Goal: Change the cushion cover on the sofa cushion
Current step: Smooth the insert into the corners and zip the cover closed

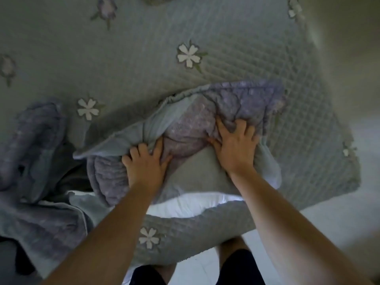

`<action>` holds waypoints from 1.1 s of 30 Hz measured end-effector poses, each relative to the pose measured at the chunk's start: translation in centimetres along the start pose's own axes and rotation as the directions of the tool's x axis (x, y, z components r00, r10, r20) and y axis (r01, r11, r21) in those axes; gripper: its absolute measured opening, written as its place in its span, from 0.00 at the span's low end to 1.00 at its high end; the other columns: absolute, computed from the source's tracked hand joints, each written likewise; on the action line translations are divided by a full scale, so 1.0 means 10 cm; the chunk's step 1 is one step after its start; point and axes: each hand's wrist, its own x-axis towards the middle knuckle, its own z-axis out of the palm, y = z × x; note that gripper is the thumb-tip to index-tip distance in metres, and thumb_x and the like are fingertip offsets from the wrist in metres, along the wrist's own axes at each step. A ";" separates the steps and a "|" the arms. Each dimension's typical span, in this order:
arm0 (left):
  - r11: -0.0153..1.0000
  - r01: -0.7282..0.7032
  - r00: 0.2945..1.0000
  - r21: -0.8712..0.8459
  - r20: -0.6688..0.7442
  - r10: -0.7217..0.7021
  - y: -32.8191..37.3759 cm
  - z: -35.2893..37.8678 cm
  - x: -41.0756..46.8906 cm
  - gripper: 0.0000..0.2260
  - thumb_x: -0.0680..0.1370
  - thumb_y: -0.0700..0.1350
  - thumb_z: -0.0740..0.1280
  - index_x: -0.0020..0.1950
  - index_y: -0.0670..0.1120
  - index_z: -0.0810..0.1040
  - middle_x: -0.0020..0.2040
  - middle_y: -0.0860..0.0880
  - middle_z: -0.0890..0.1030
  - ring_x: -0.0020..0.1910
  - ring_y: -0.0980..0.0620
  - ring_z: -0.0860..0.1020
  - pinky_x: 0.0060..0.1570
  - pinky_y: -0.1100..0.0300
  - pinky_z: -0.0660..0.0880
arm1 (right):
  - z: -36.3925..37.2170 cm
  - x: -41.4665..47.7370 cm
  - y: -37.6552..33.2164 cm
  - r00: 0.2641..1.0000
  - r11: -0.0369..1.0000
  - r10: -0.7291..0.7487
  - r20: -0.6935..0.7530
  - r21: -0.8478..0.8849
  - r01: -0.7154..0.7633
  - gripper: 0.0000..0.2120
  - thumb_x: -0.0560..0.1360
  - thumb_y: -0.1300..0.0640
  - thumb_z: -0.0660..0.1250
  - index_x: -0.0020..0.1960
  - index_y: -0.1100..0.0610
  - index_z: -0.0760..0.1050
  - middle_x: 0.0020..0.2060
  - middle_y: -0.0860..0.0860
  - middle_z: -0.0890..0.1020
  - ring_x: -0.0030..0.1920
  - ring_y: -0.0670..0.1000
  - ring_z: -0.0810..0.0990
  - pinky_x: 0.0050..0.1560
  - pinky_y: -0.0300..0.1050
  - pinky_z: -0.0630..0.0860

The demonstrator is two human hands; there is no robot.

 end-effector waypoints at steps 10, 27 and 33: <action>0.943 -0.085 0.979 -0.321 -0.205 0.018 -0.38 -0.29 -0.09 0.32 0.77 0.65 0.57 0.78 0.53 0.55 0.68 0.34 0.65 0.63 0.36 0.66 0.62 0.41 0.66 | -0.45 -0.06 0.39 0.998 0.911 0.059 0.033 0.407 -0.067 0.45 0.67 0.21 0.59 0.78 0.39 0.52 0.73 0.56 0.60 0.72 0.59 0.63 0.70 0.56 0.65; 0.105 0.466 0.703 -0.879 0.295 -0.646 -1.22 -0.51 -0.36 0.24 0.68 0.63 0.72 0.53 0.45 0.82 0.46 0.49 0.83 0.45 0.51 0.81 0.46 0.55 0.79 | -0.80 -0.50 0.54 0.810 0.714 0.536 -0.237 0.639 -0.286 0.44 0.63 0.30 0.72 0.72 0.50 0.68 0.66 0.51 0.76 0.63 0.52 0.76 0.61 0.42 0.68; -0.600 0.438 0.603 -0.669 0.714 -0.357 -1.31 -0.72 -0.06 0.24 0.67 0.62 0.76 0.57 0.51 0.82 0.53 0.53 0.85 0.44 0.55 0.83 0.30 0.66 0.75 | -0.82 -0.79 0.10 0.876 0.827 0.365 -0.315 0.541 -0.150 0.49 0.66 0.23 0.64 0.77 0.53 0.61 0.75 0.63 0.57 0.74 0.61 0.61 0.72 0.59 0.62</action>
